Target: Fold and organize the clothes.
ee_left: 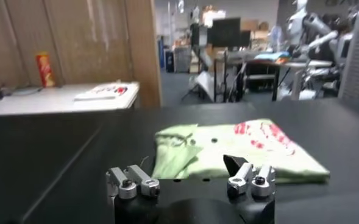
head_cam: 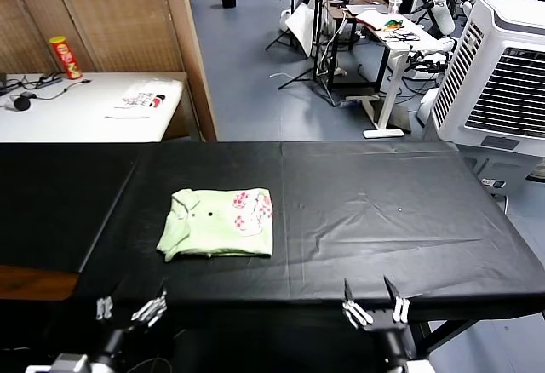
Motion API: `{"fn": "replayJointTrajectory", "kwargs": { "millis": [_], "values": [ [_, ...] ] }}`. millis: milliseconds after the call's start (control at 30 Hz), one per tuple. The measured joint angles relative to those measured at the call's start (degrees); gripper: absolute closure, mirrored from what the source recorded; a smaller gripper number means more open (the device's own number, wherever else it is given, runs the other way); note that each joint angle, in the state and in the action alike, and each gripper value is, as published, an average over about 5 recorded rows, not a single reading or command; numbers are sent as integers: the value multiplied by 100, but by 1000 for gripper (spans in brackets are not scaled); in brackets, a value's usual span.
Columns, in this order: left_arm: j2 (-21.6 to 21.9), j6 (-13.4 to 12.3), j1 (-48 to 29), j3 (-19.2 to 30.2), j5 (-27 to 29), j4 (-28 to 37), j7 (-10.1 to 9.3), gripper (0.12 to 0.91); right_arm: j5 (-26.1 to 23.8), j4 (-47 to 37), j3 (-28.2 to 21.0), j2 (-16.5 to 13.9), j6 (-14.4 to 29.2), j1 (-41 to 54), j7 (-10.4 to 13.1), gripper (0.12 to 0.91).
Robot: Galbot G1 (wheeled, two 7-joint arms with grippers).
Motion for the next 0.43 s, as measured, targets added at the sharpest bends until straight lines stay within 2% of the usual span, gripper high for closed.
{"fn": "replayJointTrajectory", "kwargs": {
  "millis": [200, 433],
  "values": [
    [49, 269, 330, -158, -251, -215, -77, 232, 62, 491, 29, -5, -249, -638, 276, 227],
    [42, 364, 409, -197, -279, -279, -71, 232, 32, 676, -8, 0, -413, -846, 345, 227]
  ]
}}
